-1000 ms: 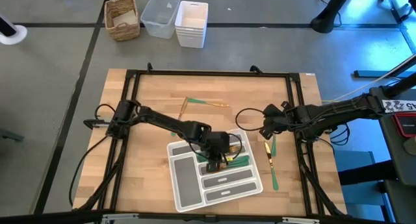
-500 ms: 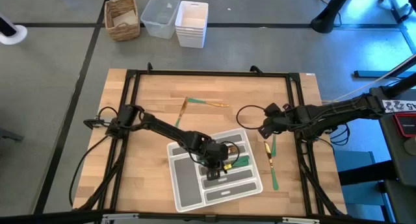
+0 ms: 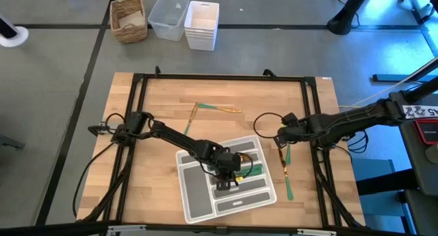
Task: Sort silverware
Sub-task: Put the green spoon into the white silverware tray, then put the green knife into the white silverware tray
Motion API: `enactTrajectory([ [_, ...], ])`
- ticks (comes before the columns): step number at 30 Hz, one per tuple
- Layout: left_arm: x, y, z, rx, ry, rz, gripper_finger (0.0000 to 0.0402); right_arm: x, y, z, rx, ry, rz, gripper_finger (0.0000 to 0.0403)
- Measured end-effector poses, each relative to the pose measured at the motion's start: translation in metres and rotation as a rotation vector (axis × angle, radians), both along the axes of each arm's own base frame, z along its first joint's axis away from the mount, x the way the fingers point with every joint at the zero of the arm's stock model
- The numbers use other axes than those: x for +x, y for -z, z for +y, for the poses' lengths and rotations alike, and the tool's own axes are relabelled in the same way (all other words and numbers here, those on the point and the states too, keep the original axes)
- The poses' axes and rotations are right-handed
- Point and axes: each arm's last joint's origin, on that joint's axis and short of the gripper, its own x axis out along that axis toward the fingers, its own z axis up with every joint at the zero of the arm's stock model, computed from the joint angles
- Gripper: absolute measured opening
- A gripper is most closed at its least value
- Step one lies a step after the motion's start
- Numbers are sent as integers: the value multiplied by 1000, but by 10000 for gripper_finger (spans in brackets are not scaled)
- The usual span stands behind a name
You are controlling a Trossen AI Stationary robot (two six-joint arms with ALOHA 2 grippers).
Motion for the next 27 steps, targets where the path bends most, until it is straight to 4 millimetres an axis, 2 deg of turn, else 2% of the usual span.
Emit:
enactTrajectory([
  [6,-5,-22,2,-107,30,-16,85,-2,14,3,106,-9,12,67],
  [12,-8,-23,-4,-221,118,23,72,-2,15,3,105,-12,11,67],
  [27,-7,-26,31,56,-65,7,35,-2,15,2,81,-22,14,67],
])
